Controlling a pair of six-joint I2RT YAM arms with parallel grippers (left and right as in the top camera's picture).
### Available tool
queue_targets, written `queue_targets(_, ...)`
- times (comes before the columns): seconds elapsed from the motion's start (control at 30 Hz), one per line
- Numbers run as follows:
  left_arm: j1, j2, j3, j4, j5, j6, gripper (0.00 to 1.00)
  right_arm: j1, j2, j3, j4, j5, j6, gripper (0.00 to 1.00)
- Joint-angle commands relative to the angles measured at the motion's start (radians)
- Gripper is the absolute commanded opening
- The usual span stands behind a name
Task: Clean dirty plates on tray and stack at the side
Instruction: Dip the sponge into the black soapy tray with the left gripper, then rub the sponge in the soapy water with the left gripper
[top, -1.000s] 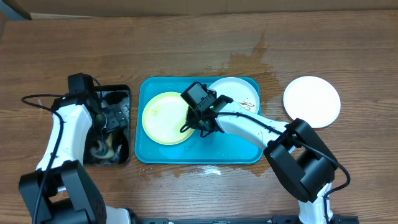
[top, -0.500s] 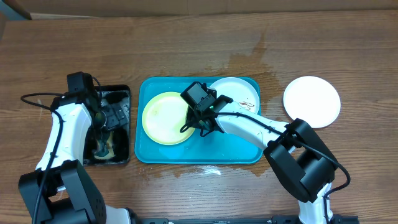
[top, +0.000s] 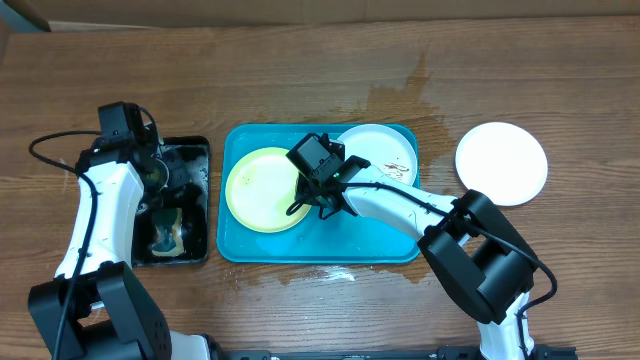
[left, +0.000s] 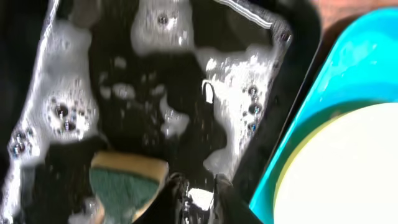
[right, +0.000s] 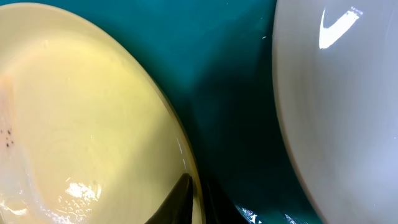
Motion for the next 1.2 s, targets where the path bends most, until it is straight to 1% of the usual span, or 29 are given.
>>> queue_targets(0.0,-0.008,0.002,0.005,0.038,-0.026,0.021,0.29,0.006,0.037,-0.019,-0.016,0.010,-0.029,0.09)
queue_targets(0.03,-0.008,0.013,0.004,0.048,-0.025,0.021,0.40,0.006,0.037,-0.019,-0.017,0.010,-0.032,0.09)
queue_targets(0.1,-0.008,0.034,0.004,0.055,-0.022,0.016,0.51,0.006,0.037,-0.019,-0.018,0.010,-0.032,0.10)
queue_targets(0.13,-0.009,0.040,0.004,0.054,-0.018,0.009,0.59,0.006,0.037,-0.019,-0.018,0.010,-0.032,0.13)
queue_targets(0.17,-0.008,0.048,0.004,0.051,-0.006,-0.002,0.63,0.006,0.037,-0.019,-0.018,0.009,-0.032,0.19)
queue_targets(0.23,-0.008,0.050,0.004,0.047,0.033,-0.001,0.63,0.006,0.037,-0.019,-0.018,0.010,-0.032,0.27)
queue_targets(0.27,-0.008,0.050,0.004,0.047,0.051,0.000,0.63,0.007,0.037,-0.019,-0.018,0.009,-0.032,0.28)
queue_targets(0.37,-0.008,0.049,0.004,0.038,0.083,0.017,0.61,0.006,0.037,-0.019,-0.018,0.010,-0.032,0.08)
queue_targets(0.43,-0.008,0.049,0.004,0.008,0.083,0.014,0.58,0.006,0.037,-0.019,-0.018,0.010,-0.032,0.07)
queue_targets(0.47,-0.008,0.049,0.004,-0.019,0.078,0.014,0.59,0.006,0.037,-0.019,-0.018,0.010,-0.032,0.07)
queue_targets(0.5,-0.008,0.049,0.004,-0.043,0.063,0.010,0.63,0.006,0.037,-0.019,-0.018,0.010,-0.032,0.07)
queue_targets(0.57,-0.009,0.049,0.004,-0.101,-0.018,-0.036,0.73,0.006,0.037,-0.019,-0.019,0.010,-0.032,0.07)
queue_targets(0.63,-0.008,0.049,0.004,-0.147,-0.100,-0.071,0.78,0.006,0.037,-0.019,-0.020,0.009,-0.032,0.07)
queue_targets(0.7,-0.008,0.049,-0.005,-0.164,-0.146,-0.096,0.79,0.006,0.037,-0.019,-0.024,0.009,-0.032,0.07)
queue_targets(0.77,-0.008,0.050,-0.027,-0.154,-0.153,-0.095,0.80,0.006,0.037,-0.019,-0.025,0.009,-0.032,0.07)
queue_targets(0.87,-0.008,0.050,-0.082,-0.083,-0.154,-0.095,0.82,0.006,0.037,-0.019,-0.026,0.009,-0.032,0.07)
queue_targets(0.9,-0.008,0.050,-0.101,-0.050,-0.157,-0.094,0.81,0.006,0.037,-0.019,-0.026,0.009,-0.032,0.07)
queue_targets(1.03,-0.006,0.050,-0.147,0.047,-0.190,-0.095,0.62,0.006,0.037,-0.019,-0.030,0.009,-0.032,0.07)
queue_targets(1.07,-0.006,0.050,-0.164,0.071,-0.190,-0.095,0.62,0.006,0.037,-0.019,-0.030,0.009,-0.032,0.08)
queue_targets(1.13,-0.006,0.050,-0.180,0.085,-0.190,-0.094,0.66,0.006,0.037,-0.019,-0.030,0.009,-0.032,0.08)
queue_targets(1.17,-0.006,0.050,-0.188,0.096,-0.190,-0.090,0.66,0.006,0.037,-0.019,-0.030,0.009,-0.032,0.08)
